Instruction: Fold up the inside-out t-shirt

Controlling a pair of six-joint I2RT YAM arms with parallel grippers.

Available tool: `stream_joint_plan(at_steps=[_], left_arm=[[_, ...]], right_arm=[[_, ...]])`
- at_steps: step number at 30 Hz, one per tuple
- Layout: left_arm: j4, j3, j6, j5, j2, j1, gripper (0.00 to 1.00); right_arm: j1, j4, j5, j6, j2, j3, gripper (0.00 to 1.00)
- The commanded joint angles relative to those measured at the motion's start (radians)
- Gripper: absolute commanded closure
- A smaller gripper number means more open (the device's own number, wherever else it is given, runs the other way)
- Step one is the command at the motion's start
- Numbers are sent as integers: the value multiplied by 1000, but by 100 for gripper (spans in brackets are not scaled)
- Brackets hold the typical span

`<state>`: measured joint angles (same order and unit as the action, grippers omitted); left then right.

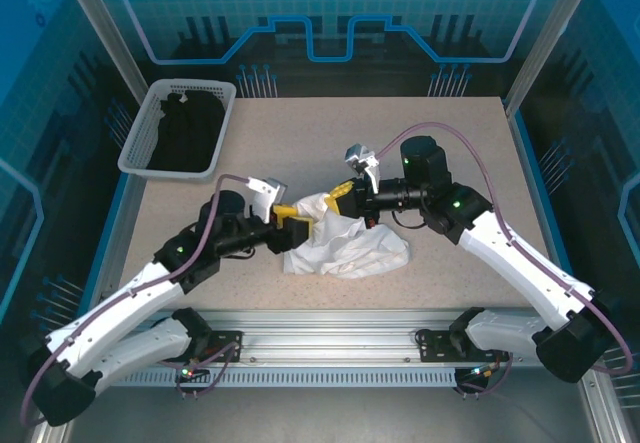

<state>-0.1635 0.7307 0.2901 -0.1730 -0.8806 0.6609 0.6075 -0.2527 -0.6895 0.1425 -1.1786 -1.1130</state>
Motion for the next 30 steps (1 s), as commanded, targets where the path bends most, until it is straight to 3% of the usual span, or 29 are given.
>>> stream_joint_plan(at_steps=[1, 7, 14, 16, 18, 20, 22, 24, 27, 30], left_arm=[[5, 37, -50, 62, -39, 9, 40], [12, 80, -58, 101, -136, 9, 41], [12, 115, -73, 25, -231, 9, 36], [13, 132, -78, -15, -269, 9, 42], [27, 146, -78, -91, -297, 7, 60], [63, 150, -69, -211, -290, 3, 85], [120, 123, -49, -332, -238, -3, 98], [200, 74, -10, -429, -175, -14, 100], [303, 22, 66, -489, -105, -44, 100], [334, 9, 119, -500, -88, -90, 100]], right_arm=[[-17, -17, -42, -19, -2, -18, 100], [-57, -131, -82, -133, 32, -16, 100], [-101, -138, -137, -161, 37, -1, 100], [-110, -132, -137, -161, 40, 2, 100], [-122, -136, -121, -161, 49, 8, 100], [-137, -168, 3, -153, 64, 15, 100], [-148, -214, 201, -123, 69, 25, 100], [-149, -244, 373, -107, 66, 41, 100], [-144, -254, 437, -95, 43, 45, 94], [-115, -333, 538, -113, 22, -1, 81]])
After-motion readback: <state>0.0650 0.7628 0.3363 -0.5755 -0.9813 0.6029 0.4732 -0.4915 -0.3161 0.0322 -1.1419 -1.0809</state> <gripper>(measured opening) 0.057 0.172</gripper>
